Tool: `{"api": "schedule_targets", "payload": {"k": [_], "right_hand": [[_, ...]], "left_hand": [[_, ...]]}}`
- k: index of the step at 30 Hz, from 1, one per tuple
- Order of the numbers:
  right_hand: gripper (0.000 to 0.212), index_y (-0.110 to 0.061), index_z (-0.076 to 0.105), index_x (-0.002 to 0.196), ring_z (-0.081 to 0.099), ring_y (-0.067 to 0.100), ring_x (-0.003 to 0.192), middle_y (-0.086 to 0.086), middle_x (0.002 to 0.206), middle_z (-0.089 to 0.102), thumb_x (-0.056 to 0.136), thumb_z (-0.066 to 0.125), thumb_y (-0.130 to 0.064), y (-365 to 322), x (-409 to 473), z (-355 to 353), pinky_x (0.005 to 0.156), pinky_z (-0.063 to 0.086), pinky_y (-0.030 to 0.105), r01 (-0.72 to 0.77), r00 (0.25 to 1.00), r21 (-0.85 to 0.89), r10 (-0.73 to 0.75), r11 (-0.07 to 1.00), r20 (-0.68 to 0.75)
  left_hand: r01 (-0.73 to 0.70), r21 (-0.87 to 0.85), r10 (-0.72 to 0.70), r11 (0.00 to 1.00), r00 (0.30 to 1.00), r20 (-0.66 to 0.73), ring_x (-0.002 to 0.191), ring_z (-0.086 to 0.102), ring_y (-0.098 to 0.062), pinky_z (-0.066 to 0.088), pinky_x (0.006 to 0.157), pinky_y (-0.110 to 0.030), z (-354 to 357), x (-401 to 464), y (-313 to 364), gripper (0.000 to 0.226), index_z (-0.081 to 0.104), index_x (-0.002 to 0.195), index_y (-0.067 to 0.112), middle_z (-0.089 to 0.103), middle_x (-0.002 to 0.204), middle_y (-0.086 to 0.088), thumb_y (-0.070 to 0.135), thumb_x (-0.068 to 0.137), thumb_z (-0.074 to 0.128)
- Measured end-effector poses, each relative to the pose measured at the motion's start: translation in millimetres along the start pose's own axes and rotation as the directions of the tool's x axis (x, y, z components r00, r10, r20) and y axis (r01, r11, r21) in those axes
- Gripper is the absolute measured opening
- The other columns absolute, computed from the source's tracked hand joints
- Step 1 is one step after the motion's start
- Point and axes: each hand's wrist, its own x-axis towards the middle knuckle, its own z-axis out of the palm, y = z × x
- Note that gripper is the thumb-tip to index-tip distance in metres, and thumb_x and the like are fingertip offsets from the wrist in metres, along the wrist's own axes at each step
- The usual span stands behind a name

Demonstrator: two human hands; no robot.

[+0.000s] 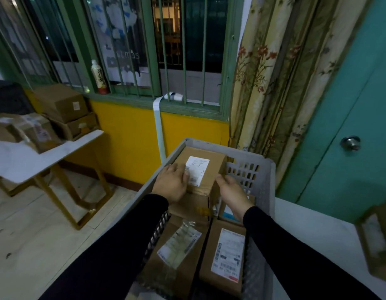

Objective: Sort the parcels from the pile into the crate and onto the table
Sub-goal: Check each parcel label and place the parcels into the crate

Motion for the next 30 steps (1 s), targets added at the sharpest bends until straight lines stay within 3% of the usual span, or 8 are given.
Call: {"api": "schedule_targets", "payload": {"k": [3,9,14,17,22,24,26,30], "right_hand": [[0.057,-0.022,0.036,0.154,0.048,0.023,0.136,0.000,0.155,0.044,0.106,0.042,-0.050,-7,-23,-14,0.113,0.041,0.042,0.071,0.996,0.018,-0.070,0.997,-0.048],[0.045,-0.018,0.048,0.144,0.058,0.020,0.122,0.000,0.132,0.058,0.105,0.049,-0.042,-2,-77,-67,0.111,0.045,0.044,0.205,0.955,0.011,-0.198,0.979,-0.220],[0.050,-0.012,0.047,0.145,0.055,0.022,0.127,0.004,0.133,0.056,0.103,0.054,-0.038,41,-143,-150,0.113,0.043,0.045,0.158,0.896,-0.015,-0.150,0.987,-0.418],[0.052,-0.017,0.047,0.146,0.056,0.021,0.123,0.006,0.137,0.055,0.102,0.055,-0.043,68,-172,-194,0.111,0.044,0.042,0.105,0.862,-0.024,-0.103,0.994,-0.496],[0.052,-0.016,0.046,0.147,0.056,0.023,0.121,0.008,0.143,0.054,0.102,0.056,-0.040,115,-227,-268,0.106,0.048,0.042,0.045,0.804,-0.002,-0.037,0.999,-0.594],[0.048,-0.013,0.047,0.145,0.058,0.027,0.123,0.009,0.138,0.057,0.103,0.055,-0.035,128,-245,-290,0.095,0.052,0.034,0.027,0.781,-0.009,-0.027,1.000,-0.624],[0.041,-0.011,0.053,0.139,0.060,0.025,0.122,0.008,0.130,0.061,0.104,0.056,-0.031,150,-271,-326,0.088,0.049,0.027,0.020,0.746,-0.027,-0.033,0.999,-0.666],[0.033,-0.014,0.059,0.132,0.057,0.024,0.120,0.004,0.121,0.062,0.104,0.053,-0.030,194,-311,-389,0.090,0.037,0.022,-0.050,0.695,-0.100,-0.038,0.994,-0.718]], "left_hand": [[-0.056,-0.015,0.056,0.998,0.998,-0.018,0.138,0.041,-0.033,0.033,0.113,-0.039,-13,-6,18,0.050,0.044,0.148,0.009,0.047,0.150,-0.017,0.037,0.110,0.027],[-0.216,-0.048,0.216,0.975,0.976,0.003,0.138,0.043,-0.033,0.031,0.108,-0.035,-22,-25,83,0.047,0.045,0.149,0.009,0.050,0.149,-0.020,0.032,0.111,0.030],[-0.362,-0.199,0.387,0.911,0.917,0.101,0.138,0.043,-0.033,0.031,0.105,-0.034,8,-53,178,0.049,0.044,0.149,0.007,0.049,0.149,-0.021,0.036,0.111,0.031],[-0.378,-0.309,0.439,0.873,0.885,0.158,0.145,0.036,-0.030,0.030,0.113,-0.035,24,-71,225,0.055,0.037,0.155,0.011,0.040,0.158,-0.015,0.041,0.110,0.031],[-0.351,-0.428,0.458,0.833,0.871,0.176,0.145,0.039,-0.028,0.031,0.114,-0.033,67,-100,301,0.057,0.041,0.152,0.009,0.042,0.157,-0.012,0.044,0.108,0.038],[-0.310,-0.472,0.444,0.825,0.873,0.201,0.144,0.040,-0.028,0.030,0.114,-0.034,85,-112,325,0.057,0.042,0.152,0.010,0.044,0.156,-0.012,0.045,0.108,0.038],[-0.266,-0.515,0.437,0.815,0.866,0.245,0.142,0.042,-0.029,0.032,0.112,-0.035,109,-135,366,0.056,0.042,0.151,0.011,0.046,0.154,-0.013,0.046,0.108,0.038],[-0.167,-0.585,0.431,0.794,0.832,0.348,0.145,0.038,-0.026,0.030,0.112,-0.032,155,-184,432,0.057,0.040,0.153,0.013,0.040,0.159,-0.008,0.047,0.107,0.040]]}}
